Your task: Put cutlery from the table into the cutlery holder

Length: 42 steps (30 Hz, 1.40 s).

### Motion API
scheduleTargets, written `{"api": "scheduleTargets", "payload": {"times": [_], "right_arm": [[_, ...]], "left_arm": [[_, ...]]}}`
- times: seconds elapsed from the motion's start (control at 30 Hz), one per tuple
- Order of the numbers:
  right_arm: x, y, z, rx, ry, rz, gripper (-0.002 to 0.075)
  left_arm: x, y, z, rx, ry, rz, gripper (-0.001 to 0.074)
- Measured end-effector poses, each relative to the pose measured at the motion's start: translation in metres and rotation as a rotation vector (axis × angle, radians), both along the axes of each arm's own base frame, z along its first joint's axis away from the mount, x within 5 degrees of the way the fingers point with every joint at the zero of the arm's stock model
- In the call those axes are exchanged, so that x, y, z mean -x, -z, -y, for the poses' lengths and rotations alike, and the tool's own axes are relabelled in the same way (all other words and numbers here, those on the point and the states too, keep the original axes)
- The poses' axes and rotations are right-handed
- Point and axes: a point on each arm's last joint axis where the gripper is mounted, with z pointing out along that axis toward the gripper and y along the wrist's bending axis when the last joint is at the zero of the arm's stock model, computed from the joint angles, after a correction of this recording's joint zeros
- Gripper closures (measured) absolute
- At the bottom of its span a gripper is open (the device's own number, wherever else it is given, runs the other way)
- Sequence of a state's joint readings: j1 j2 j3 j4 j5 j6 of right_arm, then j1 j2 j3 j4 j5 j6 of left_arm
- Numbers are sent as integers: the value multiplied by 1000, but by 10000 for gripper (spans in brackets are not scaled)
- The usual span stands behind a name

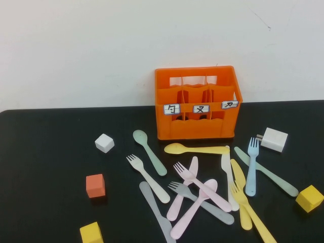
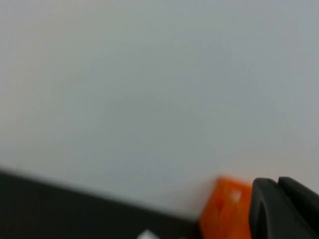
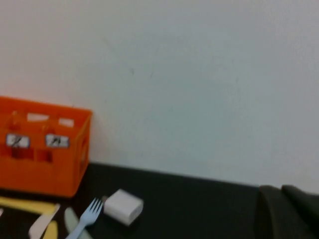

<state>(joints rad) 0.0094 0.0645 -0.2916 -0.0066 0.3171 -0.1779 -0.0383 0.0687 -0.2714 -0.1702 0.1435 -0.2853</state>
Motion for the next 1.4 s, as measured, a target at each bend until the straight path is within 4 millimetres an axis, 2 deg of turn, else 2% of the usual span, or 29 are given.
{"api": "scheduleTargets", "payload": {"times": [0.2,0.3,0.4,0.5,0.63,0.77,0.93,1.07,1.27,1.4], "right_arm": [[-21,-8,-10,24,-115,-290,728],[-34,-7,-17,75,-214,-396,728],[-47,0,-23,88,-298,-488,728],[-56,7,-27,98,-360,-563,728],[-62,14,-29,204,-431,-604,728],[-62,15,-30,253,-462,-603,728],[-62,20,-30,256,-468,-608,728],[-61,26,-30,254,-469,-624,728],[-61,27,-30,263,-471,-618,728],[-62,26,-30,284,-478,-599,728]], "left_arm": [[-26,20,10,30,92,-421,736],[-40,24,19,-21,195,-622,736],[-58,22,28,-60,316,-776,736],[-78,19,36,-14,403,-900,736],[-110,19,42,47,460,-1019,736],[-145,20,47,54,501,-1091,736],[-178,34,70,-163,635,-1149,736],[-191,44,102,-357,706,-1160,736],[-202,49,153,-475,722,-1123,736],[-209,54,180,-650,769,-1084,735]]}}
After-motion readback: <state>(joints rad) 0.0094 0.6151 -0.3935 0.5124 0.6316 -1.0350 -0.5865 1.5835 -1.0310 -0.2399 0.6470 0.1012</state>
